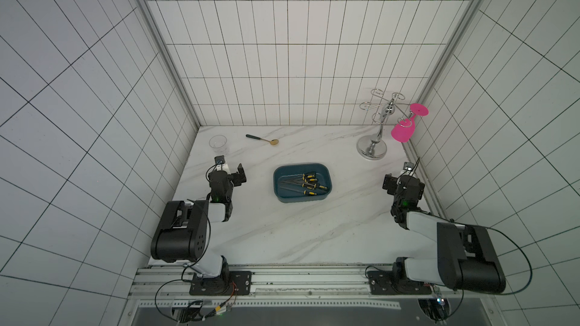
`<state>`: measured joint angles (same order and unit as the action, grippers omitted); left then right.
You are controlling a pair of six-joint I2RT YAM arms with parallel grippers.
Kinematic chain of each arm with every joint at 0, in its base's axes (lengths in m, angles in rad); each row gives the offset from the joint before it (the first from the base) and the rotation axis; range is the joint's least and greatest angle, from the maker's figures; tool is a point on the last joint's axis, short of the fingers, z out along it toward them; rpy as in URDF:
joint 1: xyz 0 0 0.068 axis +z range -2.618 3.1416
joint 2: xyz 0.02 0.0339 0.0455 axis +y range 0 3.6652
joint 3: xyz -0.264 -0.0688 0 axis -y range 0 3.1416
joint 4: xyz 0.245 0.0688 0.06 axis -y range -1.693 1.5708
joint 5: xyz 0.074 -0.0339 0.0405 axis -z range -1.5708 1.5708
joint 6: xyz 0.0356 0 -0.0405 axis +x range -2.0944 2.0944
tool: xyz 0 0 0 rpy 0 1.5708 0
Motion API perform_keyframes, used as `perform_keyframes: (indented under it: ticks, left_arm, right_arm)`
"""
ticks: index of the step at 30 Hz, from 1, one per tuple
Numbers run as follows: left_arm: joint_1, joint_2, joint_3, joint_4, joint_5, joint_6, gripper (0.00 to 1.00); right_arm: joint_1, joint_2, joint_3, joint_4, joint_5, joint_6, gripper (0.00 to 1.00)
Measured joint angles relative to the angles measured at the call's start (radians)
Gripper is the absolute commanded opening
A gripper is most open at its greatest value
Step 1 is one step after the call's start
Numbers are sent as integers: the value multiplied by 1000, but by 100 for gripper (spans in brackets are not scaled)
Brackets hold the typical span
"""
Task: Put the file tool into the storage box
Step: Reset both arms
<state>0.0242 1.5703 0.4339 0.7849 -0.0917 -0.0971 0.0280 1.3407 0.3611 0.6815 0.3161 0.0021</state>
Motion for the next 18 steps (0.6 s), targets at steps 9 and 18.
perform_keyframes:
  ticks: [9,18]
  left_arm:
    - [0,0,0,-5,0,0,98]
    - [0,0,0,-4,0,0,98]
  right_arm:
    - [-11,204,-8,188,-95,42,99]
    - [-18,206,19,167,-123,48,99]
